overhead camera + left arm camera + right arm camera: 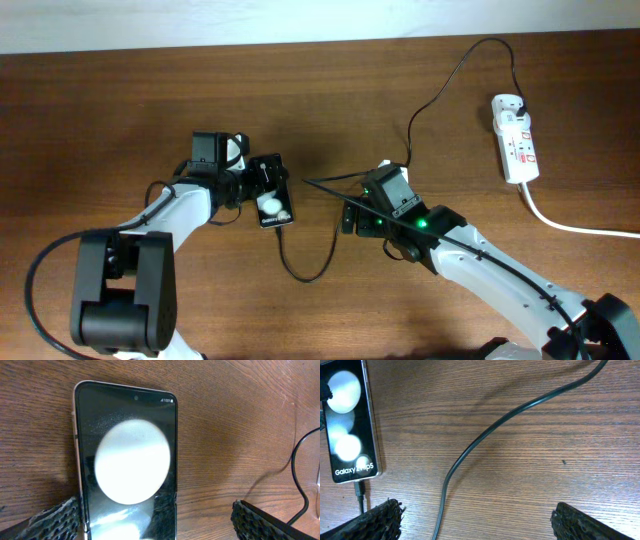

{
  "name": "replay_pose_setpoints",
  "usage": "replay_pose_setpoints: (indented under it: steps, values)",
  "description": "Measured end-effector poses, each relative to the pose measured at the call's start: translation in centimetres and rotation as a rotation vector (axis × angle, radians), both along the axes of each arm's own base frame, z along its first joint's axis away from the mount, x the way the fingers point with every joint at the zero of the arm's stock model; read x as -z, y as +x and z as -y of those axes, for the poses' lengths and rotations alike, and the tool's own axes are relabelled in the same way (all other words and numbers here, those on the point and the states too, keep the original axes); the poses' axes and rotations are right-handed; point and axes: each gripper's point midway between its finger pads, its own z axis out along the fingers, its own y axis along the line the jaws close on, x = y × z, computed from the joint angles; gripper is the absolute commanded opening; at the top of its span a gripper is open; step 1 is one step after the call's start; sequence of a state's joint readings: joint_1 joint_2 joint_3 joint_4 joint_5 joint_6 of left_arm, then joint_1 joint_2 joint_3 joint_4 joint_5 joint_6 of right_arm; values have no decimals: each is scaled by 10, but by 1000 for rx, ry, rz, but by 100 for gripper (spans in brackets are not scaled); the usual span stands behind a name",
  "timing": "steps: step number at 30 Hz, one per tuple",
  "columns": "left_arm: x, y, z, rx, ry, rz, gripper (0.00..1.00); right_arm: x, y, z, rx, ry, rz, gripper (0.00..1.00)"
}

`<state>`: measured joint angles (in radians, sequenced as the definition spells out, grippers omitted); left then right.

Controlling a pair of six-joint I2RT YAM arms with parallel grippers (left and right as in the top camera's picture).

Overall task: Plug charger to phone and switch on socket
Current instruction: 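Open the left gripper and withdraw it from the phone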

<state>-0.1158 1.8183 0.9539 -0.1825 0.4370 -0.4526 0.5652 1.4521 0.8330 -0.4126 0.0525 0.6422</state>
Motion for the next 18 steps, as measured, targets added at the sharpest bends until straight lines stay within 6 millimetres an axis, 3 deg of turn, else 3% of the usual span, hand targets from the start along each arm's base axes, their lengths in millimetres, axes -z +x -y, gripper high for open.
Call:
replay_pose_setpoints:
  steps: [18]
  values:
    - [0,-2,-25,-66,34,-24,99,0,0,0,0,0,0,99]
